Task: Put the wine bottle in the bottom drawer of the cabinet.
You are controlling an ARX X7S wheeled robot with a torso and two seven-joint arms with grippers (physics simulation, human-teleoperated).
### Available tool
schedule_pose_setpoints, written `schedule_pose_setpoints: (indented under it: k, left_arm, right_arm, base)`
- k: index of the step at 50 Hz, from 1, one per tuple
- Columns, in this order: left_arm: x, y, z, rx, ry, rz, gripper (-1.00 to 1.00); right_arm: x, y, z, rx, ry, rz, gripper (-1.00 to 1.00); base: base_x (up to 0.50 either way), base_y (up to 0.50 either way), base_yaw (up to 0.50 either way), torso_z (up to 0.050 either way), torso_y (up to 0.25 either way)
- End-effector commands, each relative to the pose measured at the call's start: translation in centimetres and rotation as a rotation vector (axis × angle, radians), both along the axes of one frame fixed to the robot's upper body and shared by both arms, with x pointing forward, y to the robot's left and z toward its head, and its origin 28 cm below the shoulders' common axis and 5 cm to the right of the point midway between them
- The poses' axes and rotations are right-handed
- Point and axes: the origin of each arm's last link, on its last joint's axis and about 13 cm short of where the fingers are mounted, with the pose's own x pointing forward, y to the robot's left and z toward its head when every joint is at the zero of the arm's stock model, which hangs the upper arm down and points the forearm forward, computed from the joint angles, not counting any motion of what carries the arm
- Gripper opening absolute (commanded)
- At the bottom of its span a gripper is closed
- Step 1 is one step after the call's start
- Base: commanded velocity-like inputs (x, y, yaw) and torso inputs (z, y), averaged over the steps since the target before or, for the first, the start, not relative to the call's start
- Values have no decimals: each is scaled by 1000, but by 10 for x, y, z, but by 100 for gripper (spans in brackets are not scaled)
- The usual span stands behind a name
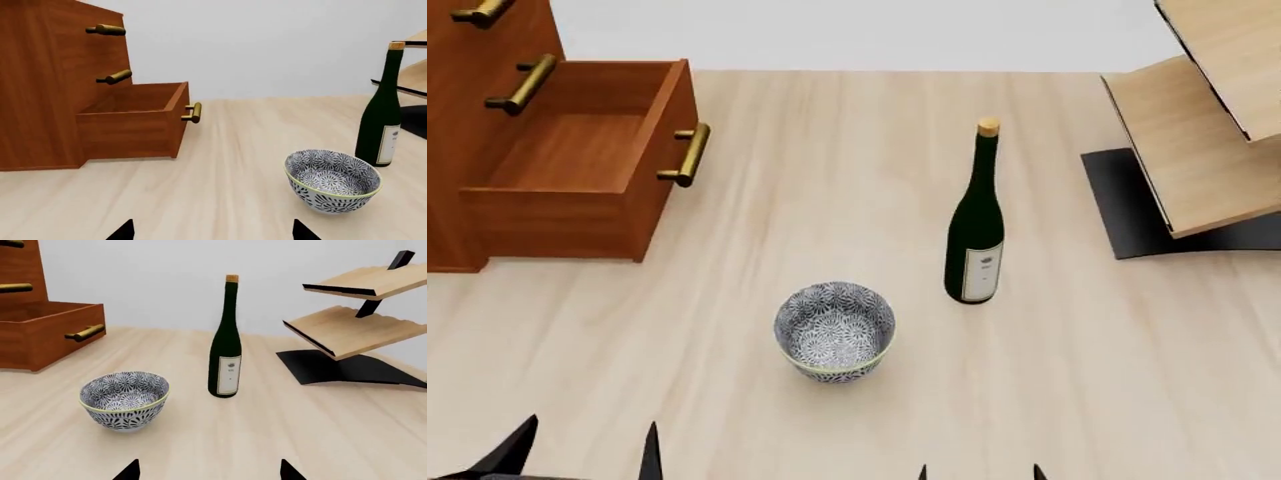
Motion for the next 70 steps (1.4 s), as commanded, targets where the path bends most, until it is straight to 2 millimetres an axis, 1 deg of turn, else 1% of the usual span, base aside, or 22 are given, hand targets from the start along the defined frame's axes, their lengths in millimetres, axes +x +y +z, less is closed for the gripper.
schedule_pose_setpoints:
  k: [1,8,9,10,11,13,14,15,16,18,19,23,24,26,28,34,41,48,54,57,58,70]
  left_arm:
    - [2,0,5,5,13,4,100]
    - [8,1,30,25,-11,-2,100]
    - [9,1,23,24,-11,-1,100]
    - [11,2,24,15,-9,-6,100]
    - [11,2,38,18,-12,-7,100]
    - [11,2,49,27,-18,-5,100]
    - [12,2,43,17,-18,-7,100]
    - [12,3,49,18,-18,-9,100]
    - [13,3,44,15,-18,-7,100]
    - [13,2,61,24,-24,-12,100]
    - [14,1,65,26,-26,-13,100]
    - [17,1,74,21,-26,-22,100]
    - [18,1,69,32,-33,-16,100]
    - [20,1,81,38,-34,-15,100]
    - [22,1,75,51,-40,-7,100]
    - [30,2,92,33,-50,-8,100]
    - [38,2,107,38,-58,4,100]
    - [46,0,120,18,-57,-10,100]
    - [49,-1,128,8,-65,-7,100]
    - [49,-1,128,6,-68,-8,100]
    - [48,-1,122,14,-70,-2,100]
    - [48,-1,121,14,-71,-2,100]
  right_arm:
    - [1,0,6,8,-6,9,100]
    - [4,-1,37,7,-31,28,100]
    - [4,-1,42,-10,-39,26,100]
    - [4,-1,48,-16,-50,25,100]
    - [4,-1,51,-10,-47,29,100]
    - [5,-1,58,-8,-54,33,100]
    - [5,-2,61,-12,-62,36,100]
    - [5,-1,62,-14,-62,35,100]
    - [6,-1,66,-5,-60,48,100]
    - [7,-1,70,-19,-68,47,100]
    - [8,0,72,-17,-67,52,100]
    - [9,1,82,-31,-80,62,100]
    - [9,1,86,-25,-85,64,100]
    - [10,1,94,-16,-93,71,100]
    - [11,1,101,-19,-102,67,100]
    - [18,0,117,7,-105,80,100]
    - [26,-2,125,11,-111,68,100]
    - [32,-3,140,29,-121,71,100]
    - [39,-3,143,25,-123,67,100]
    - [40,-3,142,16,-124,66,100]
    - [42,-3,137,-5,-159,64,100]
    - [42,-3,137,-5,-159,64,100]
  base:
    - [0,0,0,45,37]
    - [0,0,0,0,0]
    - [0,0,0,0,0]
    - [0,0,0,0,0]
    - [0,0,0,0,0]
    - [0,0,0,0,0]
    - [0,0,0,0,0]
    - [0,0,0,0,0]
    - [0,0,0,0,0]
    - [0,0,0,0,0]
    - [0,0,0,0,0]
    - [0,0,0,0,0]
    - [0,0,0,0,0]
    - [0,0,0,0,0]
    - [0,0,0,0,0]
    - [0,0,0,0,0]
    - [0,0,0,0,0]
    - [0,0,0,0,0]
    - [0,0,0,0,0]
    - [0,0,0,0,0]
    - [0,0,0,0,0]
    - [0,0,0,0,0]
